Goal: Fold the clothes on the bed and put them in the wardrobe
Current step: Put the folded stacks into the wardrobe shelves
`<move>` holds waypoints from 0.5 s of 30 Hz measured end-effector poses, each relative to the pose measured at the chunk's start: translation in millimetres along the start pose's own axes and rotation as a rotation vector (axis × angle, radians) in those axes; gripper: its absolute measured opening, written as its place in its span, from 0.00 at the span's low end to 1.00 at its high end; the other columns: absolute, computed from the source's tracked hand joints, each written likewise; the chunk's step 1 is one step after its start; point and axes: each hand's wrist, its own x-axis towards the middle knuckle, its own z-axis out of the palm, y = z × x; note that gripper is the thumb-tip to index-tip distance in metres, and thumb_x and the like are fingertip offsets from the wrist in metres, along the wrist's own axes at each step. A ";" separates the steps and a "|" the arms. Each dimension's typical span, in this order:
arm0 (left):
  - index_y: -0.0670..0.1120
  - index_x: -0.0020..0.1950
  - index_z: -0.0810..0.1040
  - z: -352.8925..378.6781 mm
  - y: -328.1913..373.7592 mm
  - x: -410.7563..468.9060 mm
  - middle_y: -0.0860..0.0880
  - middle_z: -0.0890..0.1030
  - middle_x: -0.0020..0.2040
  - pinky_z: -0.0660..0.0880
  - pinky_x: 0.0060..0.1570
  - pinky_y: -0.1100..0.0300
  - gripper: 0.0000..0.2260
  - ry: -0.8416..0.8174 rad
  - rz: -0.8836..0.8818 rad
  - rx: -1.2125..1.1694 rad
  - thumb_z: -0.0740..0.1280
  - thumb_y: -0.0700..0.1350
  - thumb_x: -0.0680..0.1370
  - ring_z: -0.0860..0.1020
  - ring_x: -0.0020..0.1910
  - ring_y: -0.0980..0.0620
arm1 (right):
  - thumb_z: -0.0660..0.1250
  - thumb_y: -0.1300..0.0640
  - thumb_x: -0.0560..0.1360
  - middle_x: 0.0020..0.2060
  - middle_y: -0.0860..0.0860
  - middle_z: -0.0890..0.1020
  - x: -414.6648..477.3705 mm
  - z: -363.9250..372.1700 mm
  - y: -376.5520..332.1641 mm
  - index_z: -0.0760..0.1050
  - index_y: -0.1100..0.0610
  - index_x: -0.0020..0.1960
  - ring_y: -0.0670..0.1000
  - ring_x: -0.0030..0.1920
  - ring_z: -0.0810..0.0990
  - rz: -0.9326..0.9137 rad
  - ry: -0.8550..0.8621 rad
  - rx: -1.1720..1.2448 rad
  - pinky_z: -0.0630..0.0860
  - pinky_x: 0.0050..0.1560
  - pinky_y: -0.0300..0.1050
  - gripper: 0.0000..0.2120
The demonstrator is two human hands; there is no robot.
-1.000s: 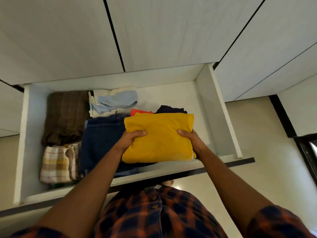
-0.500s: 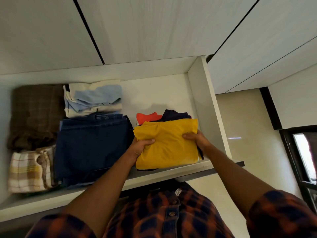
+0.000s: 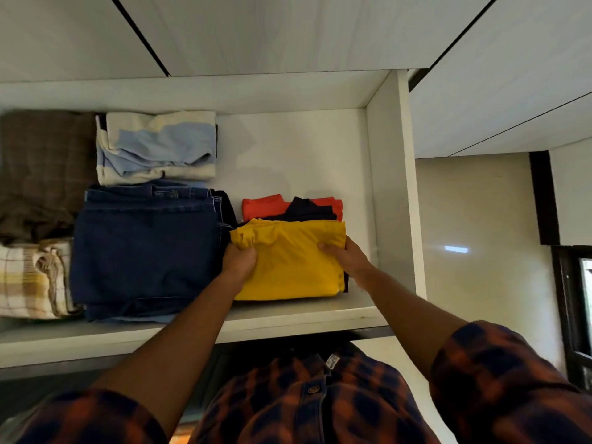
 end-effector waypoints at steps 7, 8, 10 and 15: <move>0.49 0.67 0.76 -3.4 9.8 -19.1 0.49 0.77 0.57 0.71 0.54 0.52 0.17 0.021 0.062 -0.067 0.68 0.43 0.78 0.75 0.56 0.46 | 0.71 0.45 0.78 0.72 0.54 0.73 -3.5 -6.6 -7.1 0.63 0.55 0.78 0.60 0.70 0.73 -0.023 0.060 -0.147 0.72 0.70 0.60 0.34; 0.49 0.67 0.75 -5.4 11.0 -24.8 0.50 0.77 0.58 0.72 0.54 0.52 0.18 0.023 0.084 -0.072 0.69 0.44 0.77 0.75 0.57 0.47 | 0.70 0.46 0.79 0.71 0.54 0.74 -6.3 -6.9 -9.4 0.65 0.56 0.77 0.59 0.69 0.74 -0.037 0.092 -0.172 0.73 0.70 0.58 0.31; 0.49 0.66 0.73 -11.6 12.6 -34.9 0.52 0.76 0.55 0.71 0.53 0.53 0.17 0.036 0.157 -0.065 0.69 0.44 0.78 0.75 0.57 0.49 | 0.66 0.49 0.82 0.69 0.55 0.76 -11.8 -7.7 -13.5 0.68 0.57 0.75 0.58 0.67 0.75 -0.077 0.205 -0.196 0.74 0.67 0.55 0.24; 0.53 0.60 0.77 -43.4 13.8 -49.3 0.49 0.80 0.59 0.77 0.60 0.50 0.10 -0.015 0.289 -0.051 0.69 0.43 0.79 0.78 0.59 0.50 | 0.68 0.50 0.80 0.60 0.50 0.80 -32.9 0.9 -25.9 0.77 0.53 0.66 0.51 0.57 0.78 -0.230 0.473 -0.091 0.78 0.58 0.49 0.16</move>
